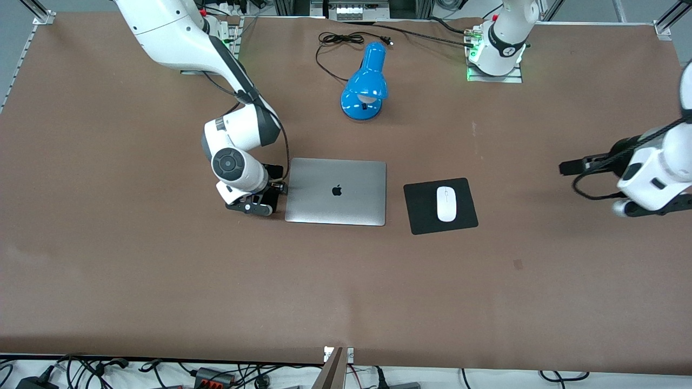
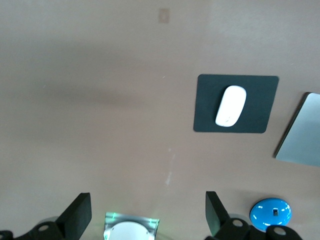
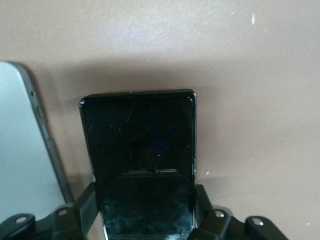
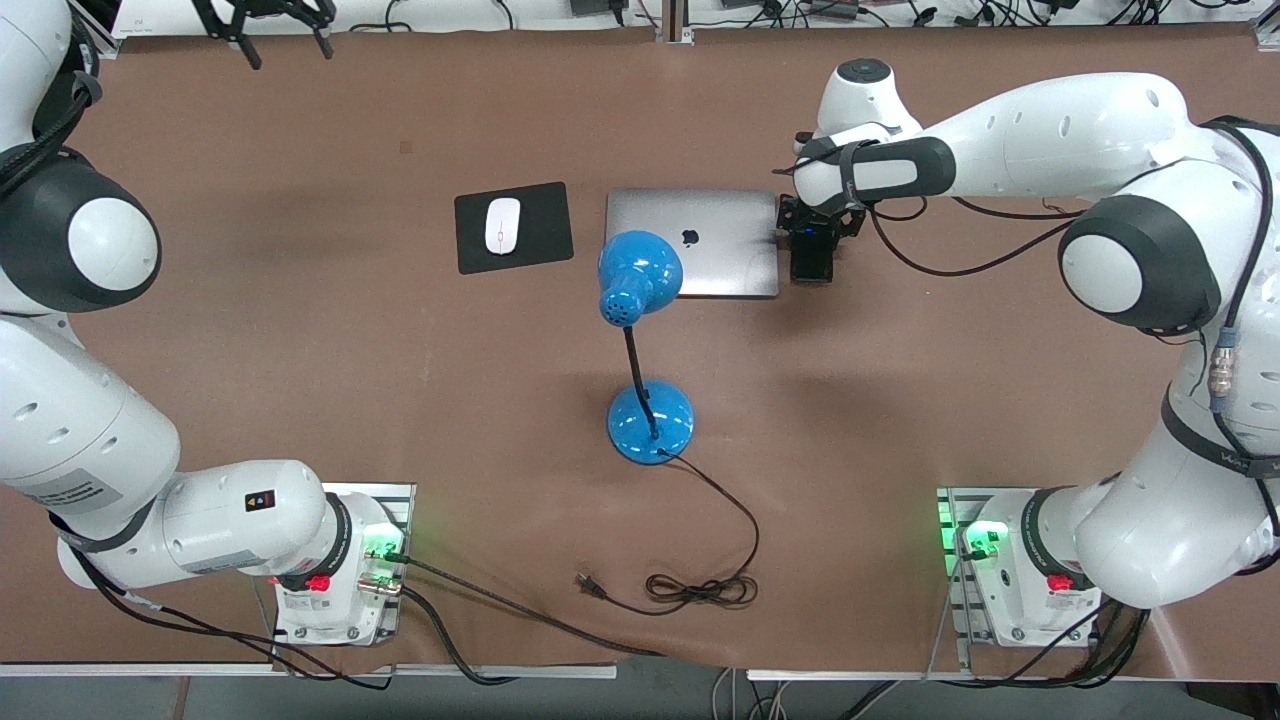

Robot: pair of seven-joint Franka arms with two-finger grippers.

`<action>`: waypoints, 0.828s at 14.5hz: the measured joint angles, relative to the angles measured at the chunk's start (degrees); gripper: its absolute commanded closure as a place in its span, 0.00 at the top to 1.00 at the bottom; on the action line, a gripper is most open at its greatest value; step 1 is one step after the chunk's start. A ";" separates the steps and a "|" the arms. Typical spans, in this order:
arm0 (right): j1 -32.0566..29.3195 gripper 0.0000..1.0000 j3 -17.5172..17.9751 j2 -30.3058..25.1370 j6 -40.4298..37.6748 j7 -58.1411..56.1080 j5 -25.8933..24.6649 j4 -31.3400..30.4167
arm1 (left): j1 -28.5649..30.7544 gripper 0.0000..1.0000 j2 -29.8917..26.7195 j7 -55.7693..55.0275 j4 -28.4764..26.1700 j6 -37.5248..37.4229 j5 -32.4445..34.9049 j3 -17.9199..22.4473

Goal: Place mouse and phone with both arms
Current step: 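Lower the phone beside the laptop with the right gripper and open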

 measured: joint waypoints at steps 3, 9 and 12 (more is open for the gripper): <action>0.27 0.19 -0.07 0.00 0.00 0.23 0.00 -0.33 | 0.26 1.00 -0.06 -0.01 -0.56 -1.37 0.00 -0.49; 0.28 0.20 -0.19 -0.07 -0.02 -1.70 -0.01 -0.57 | -0.09 1.00 -8.18 -0.42 -12.85 8.46 0.09 -4.94; 0.27 0.20 -0.34 -0.20 -0.08 -2.68 -0.01 -0.57 | 1.66 1.00 -13.35 0.59 -19.50 12.30 1.72 -4.62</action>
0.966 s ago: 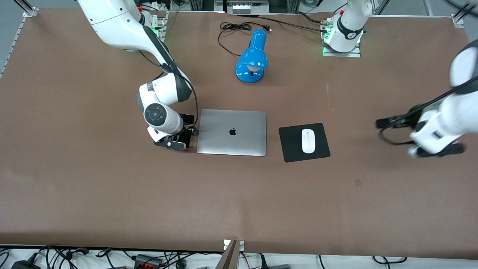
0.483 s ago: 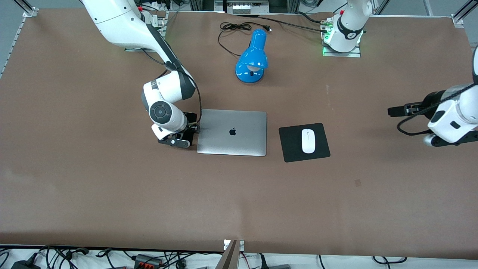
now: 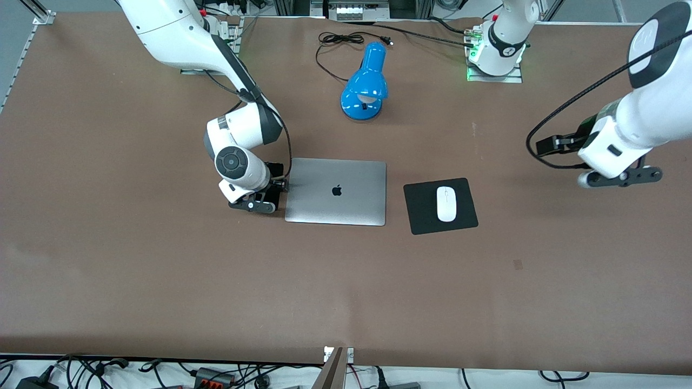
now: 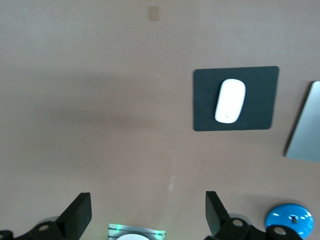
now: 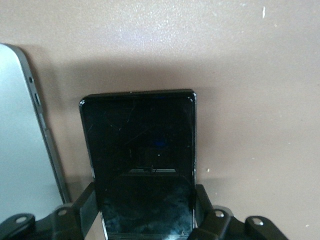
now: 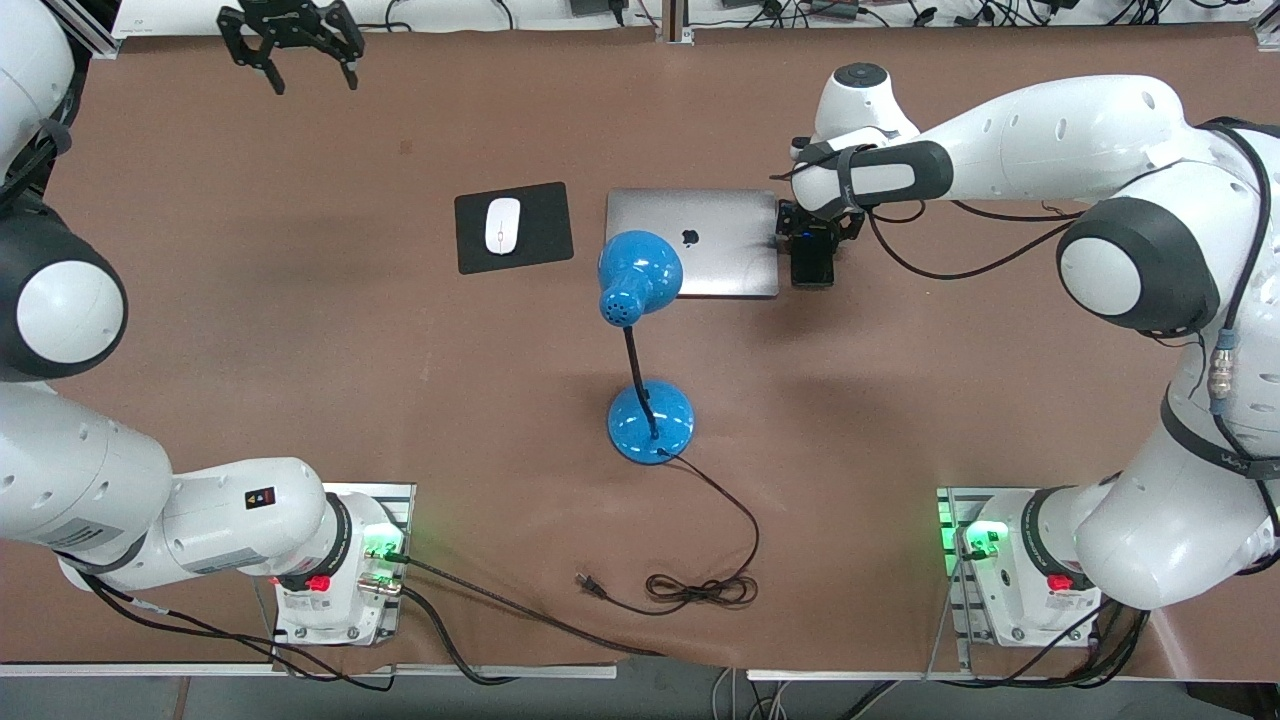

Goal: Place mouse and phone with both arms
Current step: 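Lower the phone beside the laptop with the right gripper and open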

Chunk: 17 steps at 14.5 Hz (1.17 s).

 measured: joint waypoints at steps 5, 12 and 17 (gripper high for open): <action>-0.01 1.00 -0.27 -0.63 -0.66 0.22 0.01 0.01 | 1.22 1.00 0.21 1.60 0.11 0.81 4.71 0.37; -0.24 1.00 -3.28 -7.40 -9.12 -0.92 -0.10 5.54 | 1.80 1.00 0.06 1.63 1.80 1.60 4.60 0.06; -0.47 1.00 -8.18 -10.32 -19.93 -5.57 -0.51 17.55 | 2.22 1.00 -0.52 1.58 1.11 5.11 3.16 -0.02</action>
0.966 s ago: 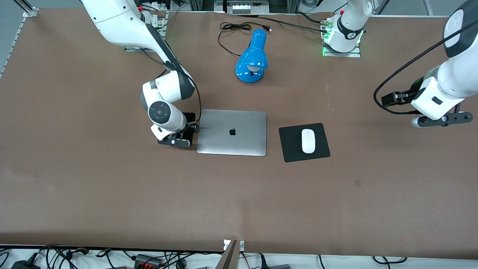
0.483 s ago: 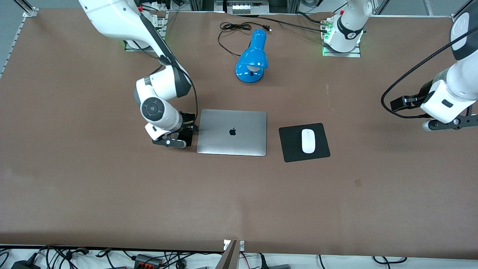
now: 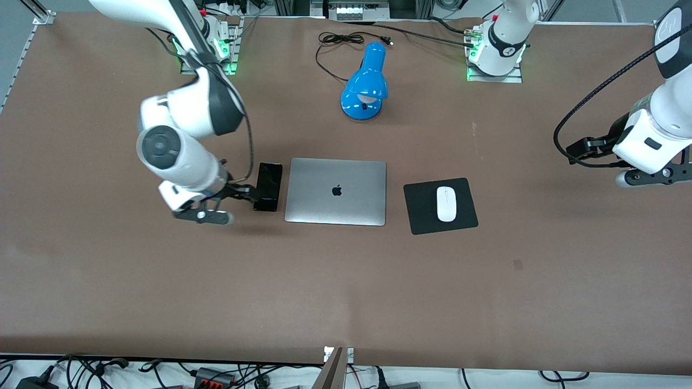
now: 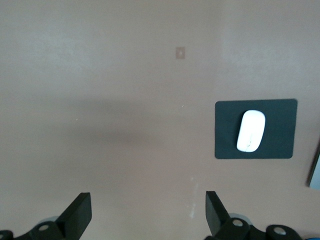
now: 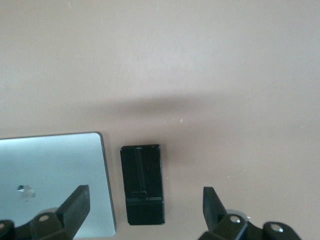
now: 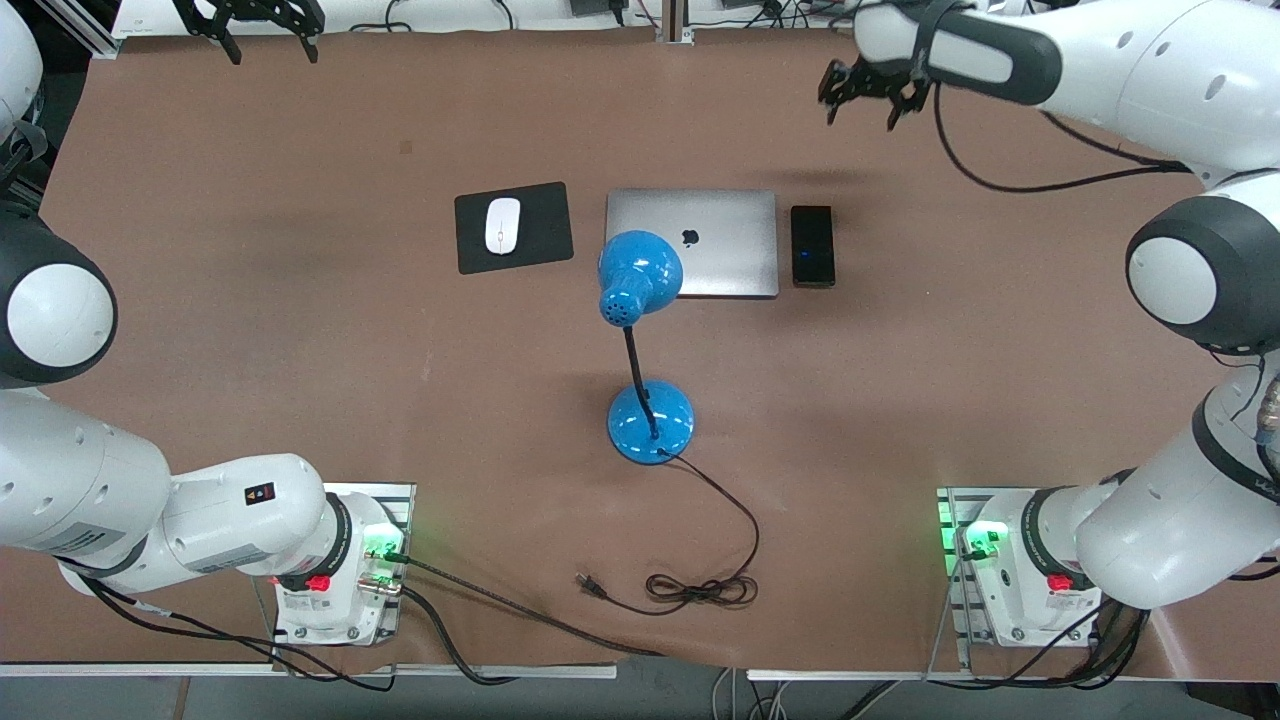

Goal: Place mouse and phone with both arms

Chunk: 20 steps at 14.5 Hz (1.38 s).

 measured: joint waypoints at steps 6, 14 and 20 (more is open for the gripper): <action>-3.03 1.00 -3.08 -0.21 -13.68 -8.56 -5.75 13.98 | 1.29 1.00 -1.21 0.16 -0.20 0.04 -1.39 -0.82; -22.14 1.00 3.04 -2.97 -17.75 -18.97 -1.31 18.96 | 1.53 1.00 -2.09 0.15 -0.49 -0.93 -1.40 -1.40; -29.03 1.00 6.00 -5.25 -18.28 -26.45 -2.52 18.97 | 1.54 1.00 -2.09 0.16 -0.52 -0.97 -1.44 -1.40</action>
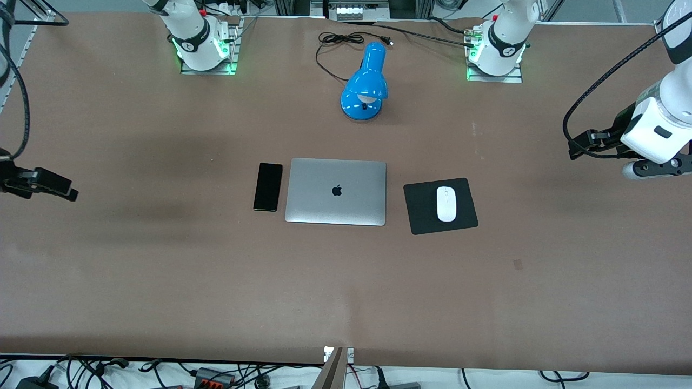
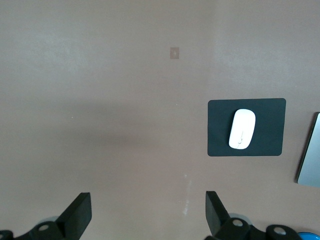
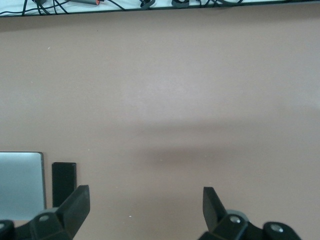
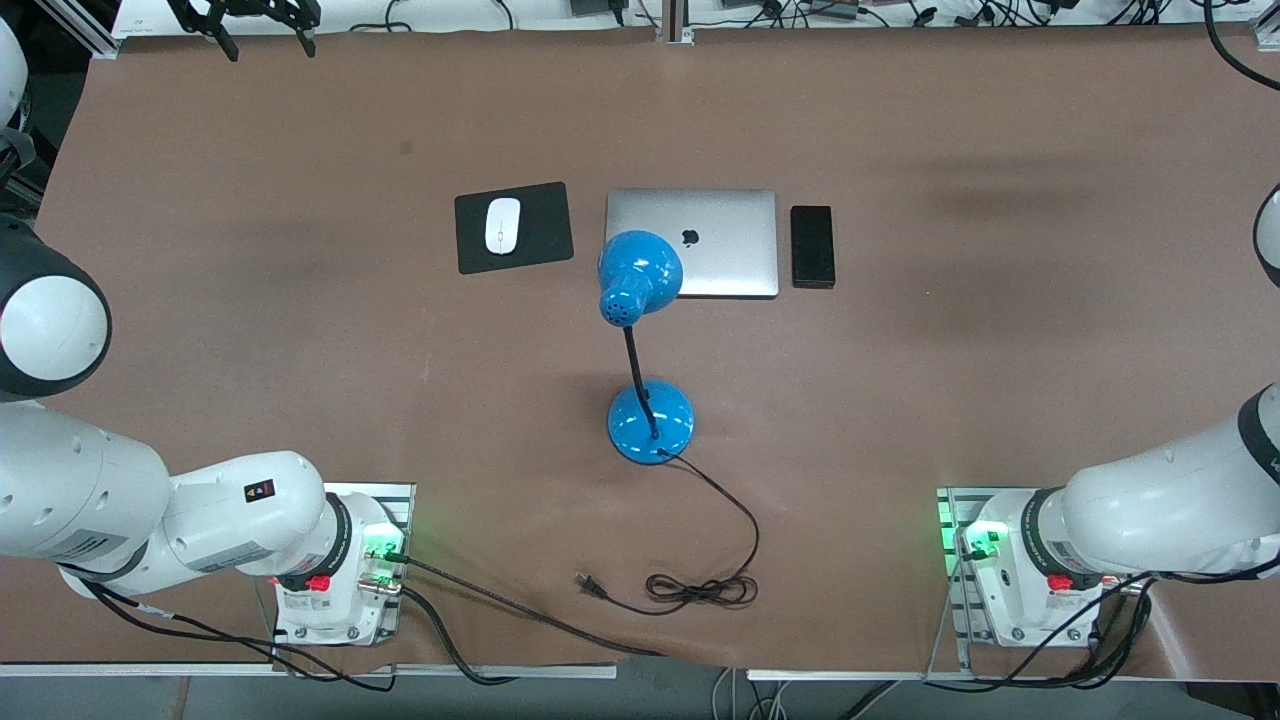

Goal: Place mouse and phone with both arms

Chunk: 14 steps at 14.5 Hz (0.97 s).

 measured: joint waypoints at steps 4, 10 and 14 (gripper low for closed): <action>0.84 1.00 1.02 -0.89 -0.04 -0.27 -3.32 -0.47 | 0.01 1.00 0.00 0.00 -0.03 -0.01 -0.08 0.00; 0.72 1.00 1.01 -10.73 5.30 -0.66 -4.02 -15.03 | 0.03 1.00 0.00 0.00 -0.09 -0.02 -0.11 0.00; 0.61 1.00 0.98 -17.29 5.00 -0.71 -4.04 -23.00 | 0.12 1.00 0.00 0.00 -0.11 -0.02 -0.12 0.00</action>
